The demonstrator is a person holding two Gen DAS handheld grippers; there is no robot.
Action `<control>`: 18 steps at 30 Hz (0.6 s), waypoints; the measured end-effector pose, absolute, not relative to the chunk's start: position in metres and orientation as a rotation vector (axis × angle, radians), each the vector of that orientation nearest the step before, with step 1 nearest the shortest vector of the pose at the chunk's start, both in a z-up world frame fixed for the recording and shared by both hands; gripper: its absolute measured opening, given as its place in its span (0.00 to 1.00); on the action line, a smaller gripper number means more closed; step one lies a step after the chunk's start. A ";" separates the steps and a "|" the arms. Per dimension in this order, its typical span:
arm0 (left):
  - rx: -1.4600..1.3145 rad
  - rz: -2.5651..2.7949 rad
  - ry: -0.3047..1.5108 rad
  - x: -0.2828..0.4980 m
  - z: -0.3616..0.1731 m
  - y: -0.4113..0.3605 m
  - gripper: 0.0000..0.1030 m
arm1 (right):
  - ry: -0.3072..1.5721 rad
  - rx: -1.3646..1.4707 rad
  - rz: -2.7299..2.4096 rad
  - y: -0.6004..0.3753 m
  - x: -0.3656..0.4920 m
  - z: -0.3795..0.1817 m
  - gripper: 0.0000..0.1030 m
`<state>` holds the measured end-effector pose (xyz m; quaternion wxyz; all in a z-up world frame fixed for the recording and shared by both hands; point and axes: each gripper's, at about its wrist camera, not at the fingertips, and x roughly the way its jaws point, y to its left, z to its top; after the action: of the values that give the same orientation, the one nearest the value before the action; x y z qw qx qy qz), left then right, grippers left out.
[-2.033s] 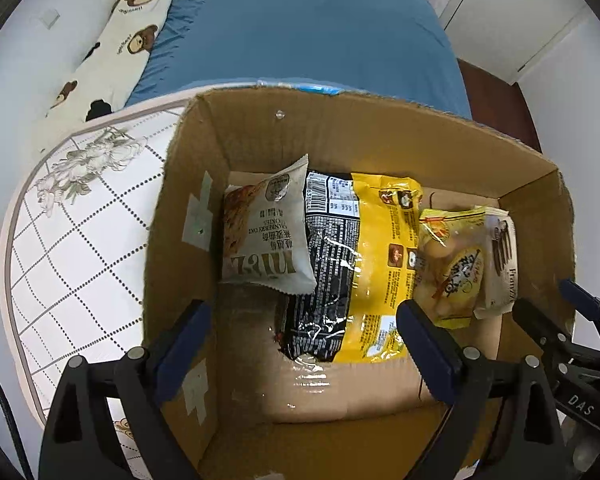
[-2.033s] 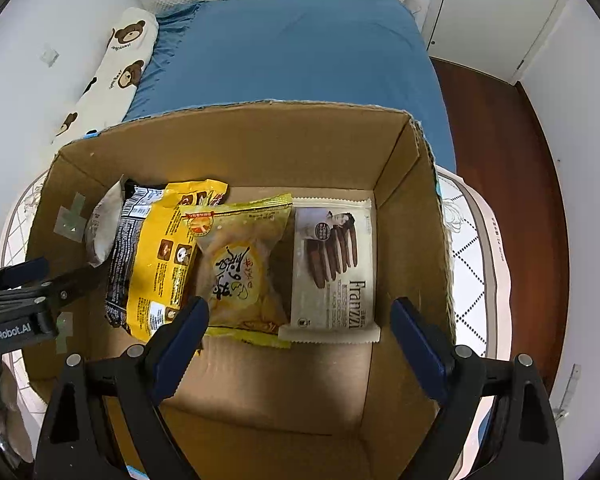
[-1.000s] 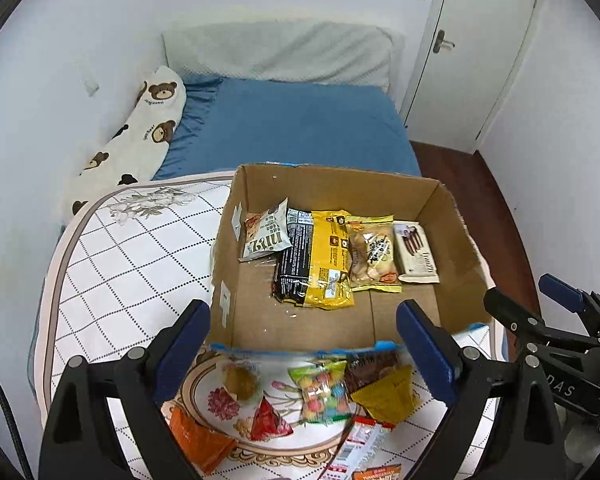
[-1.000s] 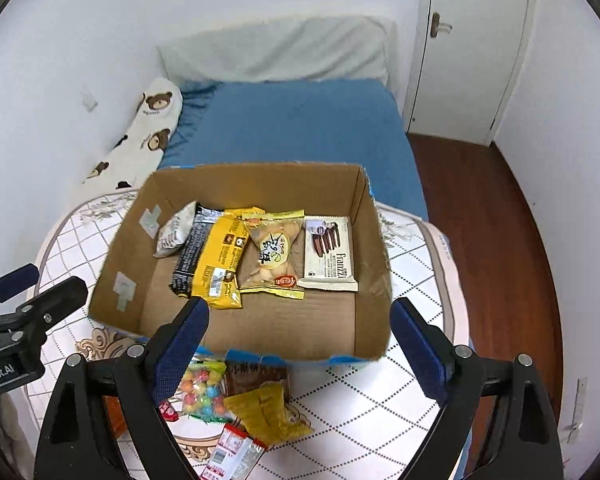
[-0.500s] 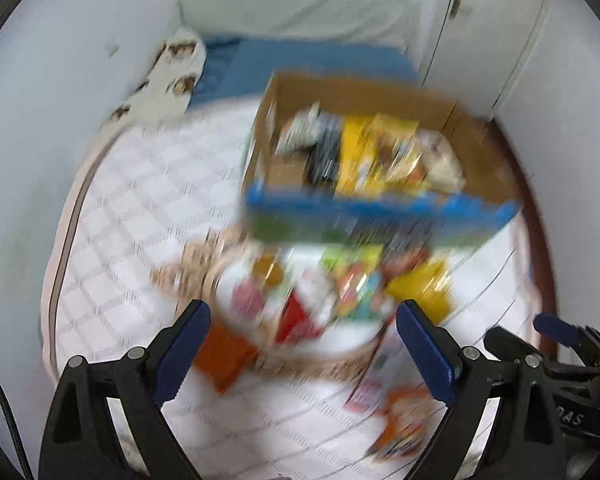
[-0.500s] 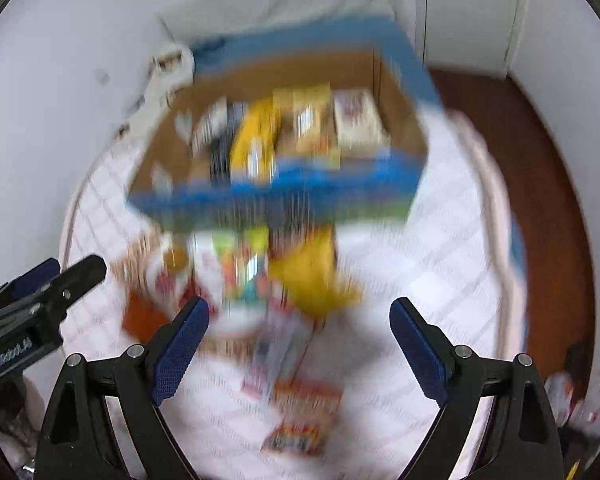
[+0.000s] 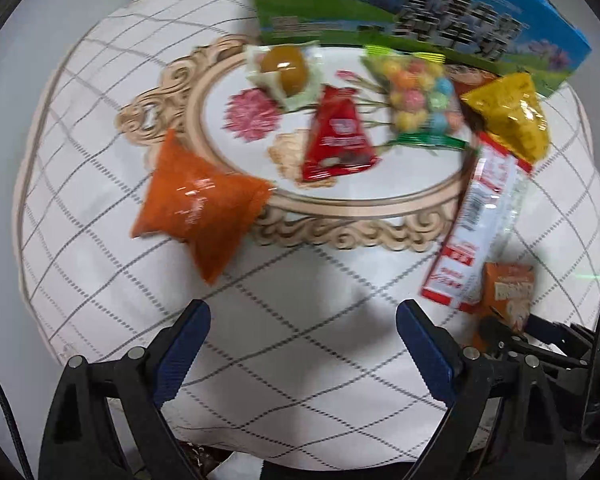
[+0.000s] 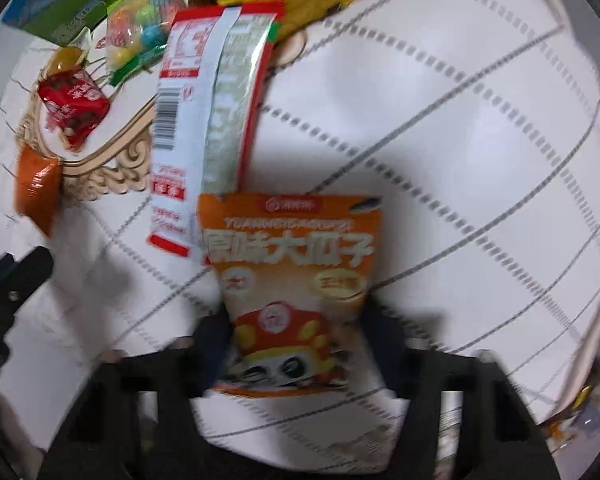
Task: Organize snacks
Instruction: 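Grasp the red-white stick pack with the left tool while the right tool grasps the orange seed bag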
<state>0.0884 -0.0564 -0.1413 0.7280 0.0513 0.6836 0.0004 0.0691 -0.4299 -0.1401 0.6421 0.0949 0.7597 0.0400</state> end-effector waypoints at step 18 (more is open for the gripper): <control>0.231 -0.275 1.587 0.125 -0.195 -0.190 0.55 | 1.655 0.356 -0.007 -0.530 0.056 -0.122 0.69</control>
<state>0.1250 -0.1901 -0.1947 0.6869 0.1033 0.7089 -0.1226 0.0562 -0.5301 -0.1224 0.6627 0.1576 0.7321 -0.0032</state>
